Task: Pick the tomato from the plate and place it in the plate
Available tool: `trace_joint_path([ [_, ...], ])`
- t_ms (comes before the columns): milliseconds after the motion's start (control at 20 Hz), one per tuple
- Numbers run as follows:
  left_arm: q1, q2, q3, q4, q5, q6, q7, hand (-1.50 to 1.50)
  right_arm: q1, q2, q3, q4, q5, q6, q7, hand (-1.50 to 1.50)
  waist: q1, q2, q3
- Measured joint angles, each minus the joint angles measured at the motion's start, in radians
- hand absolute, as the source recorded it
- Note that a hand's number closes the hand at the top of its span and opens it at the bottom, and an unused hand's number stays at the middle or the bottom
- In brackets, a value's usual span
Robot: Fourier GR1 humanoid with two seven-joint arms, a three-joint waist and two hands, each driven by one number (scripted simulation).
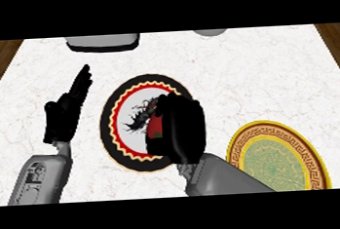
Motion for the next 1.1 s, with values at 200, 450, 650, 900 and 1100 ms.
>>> trace_joint_path([
  [200,-0.017,0.002,-0.001,-0.005,0.002,-0.01,0.011,0.0,-0.111,0.0,0.007,0.2,-0.091,-0.019,0.001,1.5,0.015,0.003,0.0],
  [450,-0.032,-0.008,-0.009,0.001,-0.001,-0.012,0.009,0.0,-0.137,0.0,0.009,0.354,-0.238,-0.138,-0.031,-1.5,0.032,0.009,0.001],
  [650,-0.04,-0.023,-0.02,0.02,-0.011,-0.008,0.0,0.0,-0.161,0.002,0.031,0.438,-0.351,-0.251,-0.051,-1.5,0.041,0.012,0.001],
  [900,-0.045,-0.028,-0.023,0.013,-0.011,-0.01,0.006,0.0,-0.194,0.003,0.052,0.491,-0.471,-0.396,-0.101,-1.5,0.051,0.013,0.002],
  [1100,-0.042,-0.013,-0.004,0.02,0.002,-0.022,0.006,0.0,-0.191,0.003,0.047,0.463,-0.516,-0.551,-0.166,-1.5,0.044,0.01,0.002],
])
